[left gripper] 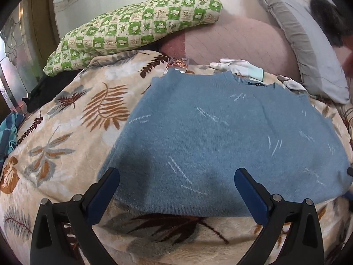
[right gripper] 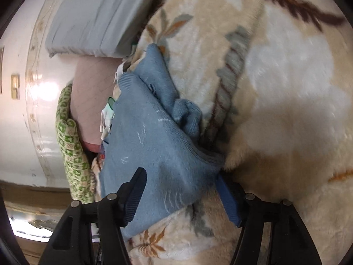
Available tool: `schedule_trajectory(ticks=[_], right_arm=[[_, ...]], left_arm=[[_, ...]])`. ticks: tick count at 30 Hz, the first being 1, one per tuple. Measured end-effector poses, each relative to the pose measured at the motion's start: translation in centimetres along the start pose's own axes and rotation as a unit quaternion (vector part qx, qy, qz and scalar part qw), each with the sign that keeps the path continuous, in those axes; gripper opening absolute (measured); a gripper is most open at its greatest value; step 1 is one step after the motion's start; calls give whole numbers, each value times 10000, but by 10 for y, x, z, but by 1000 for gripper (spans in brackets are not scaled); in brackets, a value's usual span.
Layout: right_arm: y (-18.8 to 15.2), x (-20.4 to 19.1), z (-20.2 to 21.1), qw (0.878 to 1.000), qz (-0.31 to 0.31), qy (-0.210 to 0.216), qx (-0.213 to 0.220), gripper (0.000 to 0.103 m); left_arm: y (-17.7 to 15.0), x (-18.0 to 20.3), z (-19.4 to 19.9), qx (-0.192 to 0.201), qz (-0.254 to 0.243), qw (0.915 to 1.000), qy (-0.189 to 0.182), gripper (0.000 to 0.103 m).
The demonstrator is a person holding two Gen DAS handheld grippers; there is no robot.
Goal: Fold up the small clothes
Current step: 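Grasp the folded sweater edge with the right gripper and lift it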
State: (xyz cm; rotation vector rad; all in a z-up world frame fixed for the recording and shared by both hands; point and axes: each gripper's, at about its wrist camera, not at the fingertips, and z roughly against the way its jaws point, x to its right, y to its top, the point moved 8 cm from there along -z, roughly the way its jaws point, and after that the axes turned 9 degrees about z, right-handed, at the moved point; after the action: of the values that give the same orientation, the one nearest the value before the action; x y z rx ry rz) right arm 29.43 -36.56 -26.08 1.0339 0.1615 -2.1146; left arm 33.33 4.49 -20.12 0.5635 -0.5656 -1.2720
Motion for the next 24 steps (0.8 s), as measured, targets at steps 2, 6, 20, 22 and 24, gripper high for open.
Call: schedule_trajectory(ticks=[2, 6, 20, 22, 24], right_arm=[[2, -6, -1, 9981, 455, -424, 20, 23], [1, -26, 3, 9841, 1330, -1177, 6, 19], [-54, -266, -13, 9323, 3472, -794, 636, 10], [-89, -305, -40, 9188, 3875, -578, 475, 10], [-122, -326, -65, 9111, 4094, -395, 266, 10]], left_arm=[[-6, 1, -10, -173, -135, 9997, 120, 103], [-27, 6, -43, -672, -571, 9960, 131, 103], [38, -121, 33, -111, 2121, 9739, -798, 103], [41, -159, 40, 37, 2513, 9662, -581, 103], [44, -208, 46, 131, 3016, 9528, -323, 103]])
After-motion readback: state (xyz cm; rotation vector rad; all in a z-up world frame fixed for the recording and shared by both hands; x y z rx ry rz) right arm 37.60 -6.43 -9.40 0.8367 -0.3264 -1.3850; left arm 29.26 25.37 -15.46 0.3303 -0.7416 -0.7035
